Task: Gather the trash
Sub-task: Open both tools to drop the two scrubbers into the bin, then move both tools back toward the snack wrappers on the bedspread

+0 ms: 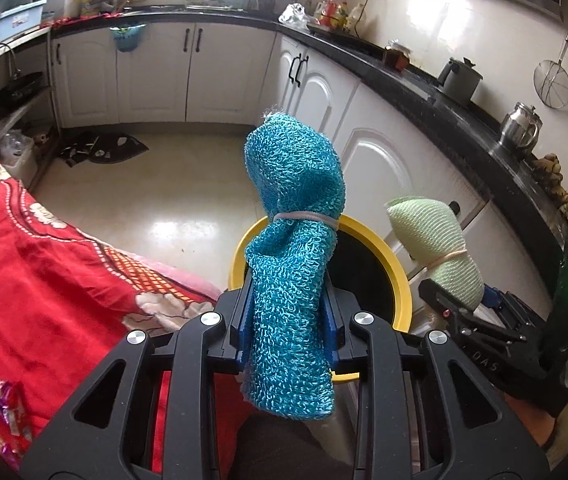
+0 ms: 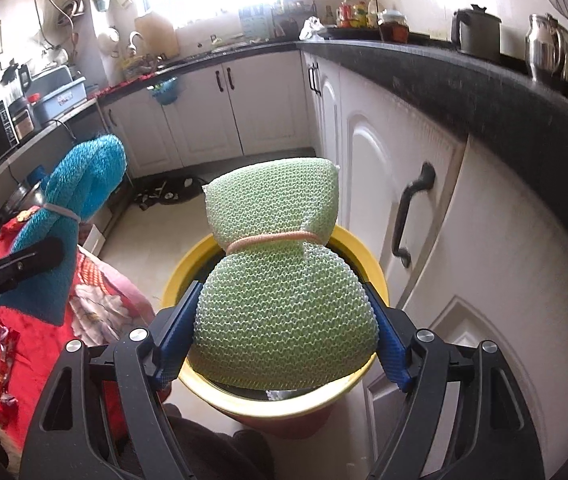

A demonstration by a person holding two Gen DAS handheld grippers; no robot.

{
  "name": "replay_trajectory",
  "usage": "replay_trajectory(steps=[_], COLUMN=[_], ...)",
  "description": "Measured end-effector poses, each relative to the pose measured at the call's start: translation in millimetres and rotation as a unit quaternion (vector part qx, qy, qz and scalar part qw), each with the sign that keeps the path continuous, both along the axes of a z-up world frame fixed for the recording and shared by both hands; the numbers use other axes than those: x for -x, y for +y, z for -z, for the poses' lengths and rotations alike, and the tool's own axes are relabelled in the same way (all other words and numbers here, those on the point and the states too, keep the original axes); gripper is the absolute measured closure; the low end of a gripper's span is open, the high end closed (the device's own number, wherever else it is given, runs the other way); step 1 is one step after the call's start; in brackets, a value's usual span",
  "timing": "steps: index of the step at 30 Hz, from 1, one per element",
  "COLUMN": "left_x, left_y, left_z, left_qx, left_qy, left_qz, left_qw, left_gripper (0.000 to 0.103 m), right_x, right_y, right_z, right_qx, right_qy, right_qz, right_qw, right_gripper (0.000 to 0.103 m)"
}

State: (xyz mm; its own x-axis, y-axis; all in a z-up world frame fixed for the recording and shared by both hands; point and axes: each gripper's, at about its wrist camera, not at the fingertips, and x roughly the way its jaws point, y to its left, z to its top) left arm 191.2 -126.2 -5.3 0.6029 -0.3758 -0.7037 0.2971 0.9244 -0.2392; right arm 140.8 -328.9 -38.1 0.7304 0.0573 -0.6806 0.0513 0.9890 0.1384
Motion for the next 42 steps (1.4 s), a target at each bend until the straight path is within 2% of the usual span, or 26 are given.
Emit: replay_trajectory(steps=[5,8,13,14,21,23,32,42], left_x=[-6.9,-13.1,-23.0,-23.5,-18.0,-15.6,4.4,33.0], left_y=[-11.9,-17.8,-19.1,-17.7,-0.8,7.9,39.2,76.8], left_z=[8.3,13.5,17.3,17.5,12.1,8.9,-12.2,-30.8], left_qx=[-0.012,-0.015,-0.021,-0.02,-0.025,-0.025,-0.021,-0.012], left_qy=[0.007,0.012,0.016,0.016,0.004,-0.003,-0.032,-0.055], left_qz=[0.008,0.009,0.0,-0.003,-0.032,-0.041,-0.082,-0.125], left_qw=[0.9999,0.9998,0.9997,0.9997,0.9992,0.9988,0.9959,0.9906], left_gripper=[0.081,0.075,0.056,0.048,0.016,0.011,0.011,0.011], right_x=[-4.4,-7.5,-9.7,-9.8,-7.5,-5.9,4.5,13.1], right_y=[-0.6,-4.8,-6.3,-5.8,-7.8,-7.1,9.6,33.0], right_z=[13.1,20.1,25.1,25.3,20.8,16.8,-6.8,-26.6], right_qx=[0.001,0.001,0.0,0.001,-0.003,-0.002,0.006,0.006], right_qy=[0.015,0.02,0.027,0.027,0.019,0.011,-0.028,-0.051], right_qz=[0.004,0.006,0.014,0.014,0.018,0.02,0.007,-0.019], right_qw=[1.0,1.0,1.0,1.0,1.0,1.0,1.0,0.998], right_gripper=[0.027,0.024,0.019,0.018,0.014,0.013,0.009,0.008])
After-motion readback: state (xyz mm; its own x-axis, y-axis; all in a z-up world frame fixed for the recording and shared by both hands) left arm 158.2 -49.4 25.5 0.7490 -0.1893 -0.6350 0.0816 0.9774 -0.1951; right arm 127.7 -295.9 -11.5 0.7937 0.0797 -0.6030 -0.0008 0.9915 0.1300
